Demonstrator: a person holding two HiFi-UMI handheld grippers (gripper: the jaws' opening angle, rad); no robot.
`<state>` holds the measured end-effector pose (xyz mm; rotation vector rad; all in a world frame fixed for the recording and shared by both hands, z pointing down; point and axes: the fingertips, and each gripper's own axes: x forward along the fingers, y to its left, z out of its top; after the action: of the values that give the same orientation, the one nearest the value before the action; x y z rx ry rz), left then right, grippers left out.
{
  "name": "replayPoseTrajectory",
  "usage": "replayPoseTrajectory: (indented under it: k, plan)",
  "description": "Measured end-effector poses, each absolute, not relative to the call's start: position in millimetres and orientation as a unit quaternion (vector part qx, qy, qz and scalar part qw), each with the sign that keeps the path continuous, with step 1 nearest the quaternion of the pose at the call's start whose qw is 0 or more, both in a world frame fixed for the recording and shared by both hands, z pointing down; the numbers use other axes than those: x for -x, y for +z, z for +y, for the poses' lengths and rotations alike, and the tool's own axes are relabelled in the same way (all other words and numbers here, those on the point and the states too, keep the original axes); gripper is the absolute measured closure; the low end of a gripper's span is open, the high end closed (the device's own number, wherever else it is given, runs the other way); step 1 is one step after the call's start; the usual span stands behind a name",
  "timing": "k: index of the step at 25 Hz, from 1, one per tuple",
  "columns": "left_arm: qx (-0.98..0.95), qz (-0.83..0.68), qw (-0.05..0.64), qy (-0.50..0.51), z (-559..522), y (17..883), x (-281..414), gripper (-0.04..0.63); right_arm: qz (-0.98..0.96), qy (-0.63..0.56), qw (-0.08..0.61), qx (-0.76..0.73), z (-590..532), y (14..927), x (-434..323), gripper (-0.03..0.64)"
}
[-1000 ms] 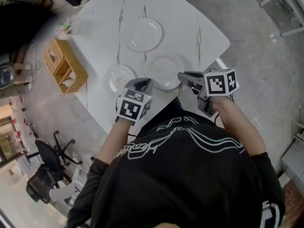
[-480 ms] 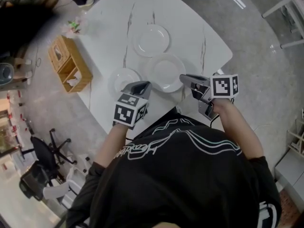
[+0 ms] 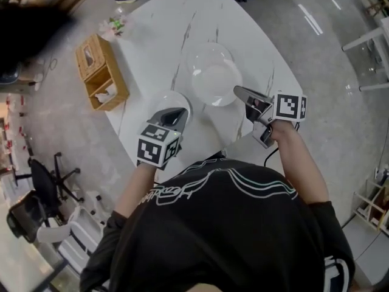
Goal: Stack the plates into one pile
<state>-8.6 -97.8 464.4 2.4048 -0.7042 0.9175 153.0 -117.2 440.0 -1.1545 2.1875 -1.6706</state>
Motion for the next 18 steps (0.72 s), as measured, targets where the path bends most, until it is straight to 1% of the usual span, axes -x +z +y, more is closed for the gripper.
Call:
replayPoseTrajectory:
  k: [4, 8, 15, 18]
  plan:
    - [-0.873, -0.274, 0.242, 0.324, -104.4, 458.4, 24.7, 0.568, 0.716, -0.561, 0.073, 0.409, -139.9, 441.7, -157.7, 0.577]
    - [-0.868, -0.285, 0.252, 0.320, -107.1, 458.6, 36.1, 0.568, 0.714, -0.568, 0.102, 0.397, -163.3, 442.8, -154.3, 0.577]
    - [-0.859, -0.297, 0.269, 0.319, -115.6, 467.0, 48.5, 0.568, 0.693, -0.581, 0.092, 0.416, -189.4, 462.4, -164.0, 0.577]
    - [-0.858, -0.297, 0.272, 0.320, -120.7, 467.9, 51.1, 0.568, 0.684, -0.594, 0.106, 0.410, -197.0, 467.4, -159.7, 0.577]
